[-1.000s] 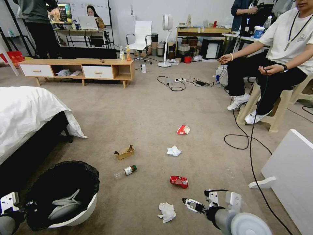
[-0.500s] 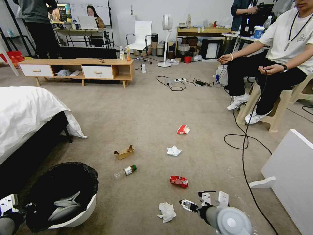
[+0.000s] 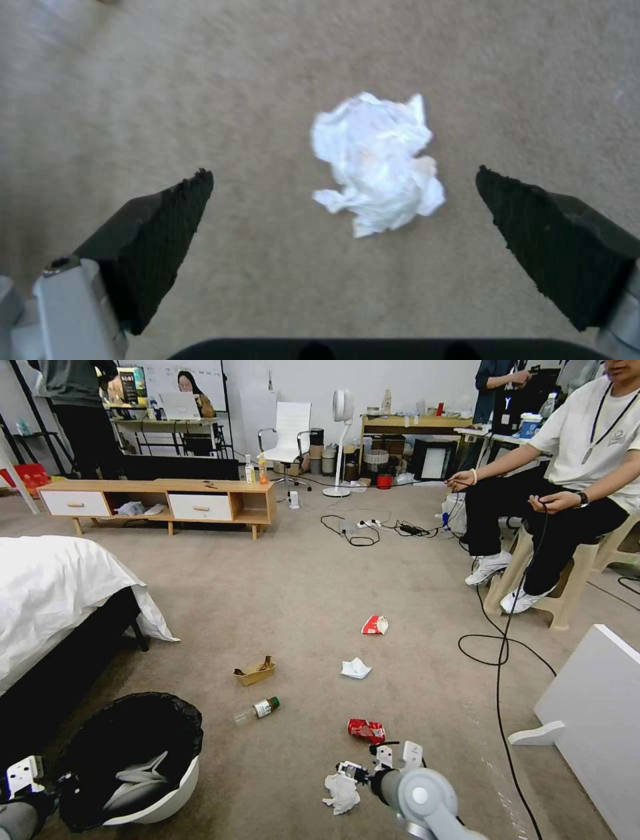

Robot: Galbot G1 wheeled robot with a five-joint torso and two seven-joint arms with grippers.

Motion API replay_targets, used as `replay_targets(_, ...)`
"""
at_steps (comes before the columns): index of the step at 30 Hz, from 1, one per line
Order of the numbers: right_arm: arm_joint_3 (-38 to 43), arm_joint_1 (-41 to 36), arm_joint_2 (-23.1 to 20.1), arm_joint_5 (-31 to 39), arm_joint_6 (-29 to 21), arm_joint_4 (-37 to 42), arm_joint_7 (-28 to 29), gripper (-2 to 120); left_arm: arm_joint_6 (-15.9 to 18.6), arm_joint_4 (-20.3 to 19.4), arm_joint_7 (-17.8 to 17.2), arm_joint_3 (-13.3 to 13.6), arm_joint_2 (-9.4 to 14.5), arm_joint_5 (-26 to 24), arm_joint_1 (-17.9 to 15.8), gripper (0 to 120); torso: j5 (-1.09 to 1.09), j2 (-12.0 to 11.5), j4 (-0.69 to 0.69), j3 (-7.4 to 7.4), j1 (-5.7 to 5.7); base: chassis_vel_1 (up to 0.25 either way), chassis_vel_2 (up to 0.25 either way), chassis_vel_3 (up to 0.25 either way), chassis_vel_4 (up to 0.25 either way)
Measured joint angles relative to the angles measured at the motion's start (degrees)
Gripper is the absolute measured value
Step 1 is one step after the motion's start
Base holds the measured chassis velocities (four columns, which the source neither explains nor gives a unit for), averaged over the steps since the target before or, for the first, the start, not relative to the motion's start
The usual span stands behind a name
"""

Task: Pick up the trash bin and place the garbage on the floor into it.

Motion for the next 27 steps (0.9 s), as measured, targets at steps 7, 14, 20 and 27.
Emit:
replay_targets(7, -1.7, 2.6, 2.2, -2.1, 1.5, -6.3, 2.3, 100, 0.0, 0.8, 0.5, 1.1, -0.3, 0.7, -1.1, 1, 0.00, 0.0, 0.01, 0.00, 0.00, 0.000, 0.000, 0.000, 0.000)
replay_targets(14, -3.1, 4.0, 3.6, -3.7, 2.5, -10.3, 2.6, 100, 0.0, 1.0, 0.8, 1.3, -0.2, 0.7, -1.4, 1, 0.00, 0.0, 0.00, 0.00, 0.00, 0.000, 0.000, 0.000, 0.000)
replay_targets(20, -5.4, 6.4, 5.7, -6.0, 4.0, -15.0, 3.2, 100, 0.0, 1.5, 1.2, 1.4, -0.2, 1.0, -1.7, 1, 0.00, 0.0, 0.01, 0.00, 0.00, 0.000, 0.000, 0.000, 0.000)
replay_targets(27, -7.0, 7.8, 7.2, -7.5, 4.7, -18.3, 2.9, 100, 0.0, 1.6, 1.5, 1.6, -0.6, 1.3, -1.8, 1, 0.00, 0.0, 0.00, -0.01, 0.00, 0.000, 0.000, 0.000, 0.000)
